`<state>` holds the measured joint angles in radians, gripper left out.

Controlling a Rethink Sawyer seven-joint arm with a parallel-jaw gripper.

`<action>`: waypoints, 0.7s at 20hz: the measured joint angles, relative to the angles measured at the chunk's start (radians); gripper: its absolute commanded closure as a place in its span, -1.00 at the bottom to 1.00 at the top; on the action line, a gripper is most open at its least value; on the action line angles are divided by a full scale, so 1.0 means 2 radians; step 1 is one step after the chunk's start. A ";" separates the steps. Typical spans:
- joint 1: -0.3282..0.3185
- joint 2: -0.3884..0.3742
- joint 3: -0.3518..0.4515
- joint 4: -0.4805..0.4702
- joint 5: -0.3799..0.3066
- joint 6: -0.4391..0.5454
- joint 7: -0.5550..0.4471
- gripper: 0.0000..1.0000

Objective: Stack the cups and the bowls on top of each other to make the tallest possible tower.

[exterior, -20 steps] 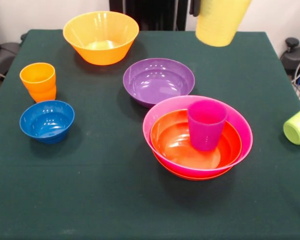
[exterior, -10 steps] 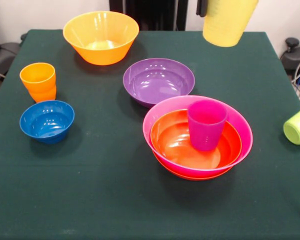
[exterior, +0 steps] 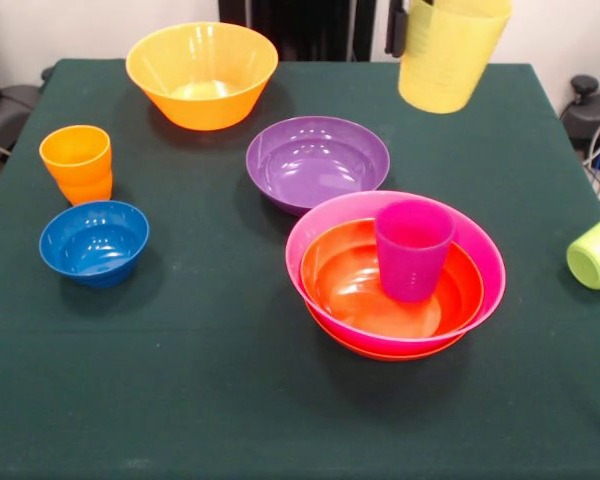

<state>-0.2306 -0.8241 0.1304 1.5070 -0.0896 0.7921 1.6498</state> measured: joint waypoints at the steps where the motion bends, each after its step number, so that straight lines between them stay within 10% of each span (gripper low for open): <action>1: -0.003 0.000 -0.001 0.002 0.000 0.000 0.000 1.00; 14: -0.046 0.006 -0.002 0.029 -0.001 -0.019 0.000 1.00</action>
<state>-0.3226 -0.8116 0.1262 1.5642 -0.0923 0.7550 1.6498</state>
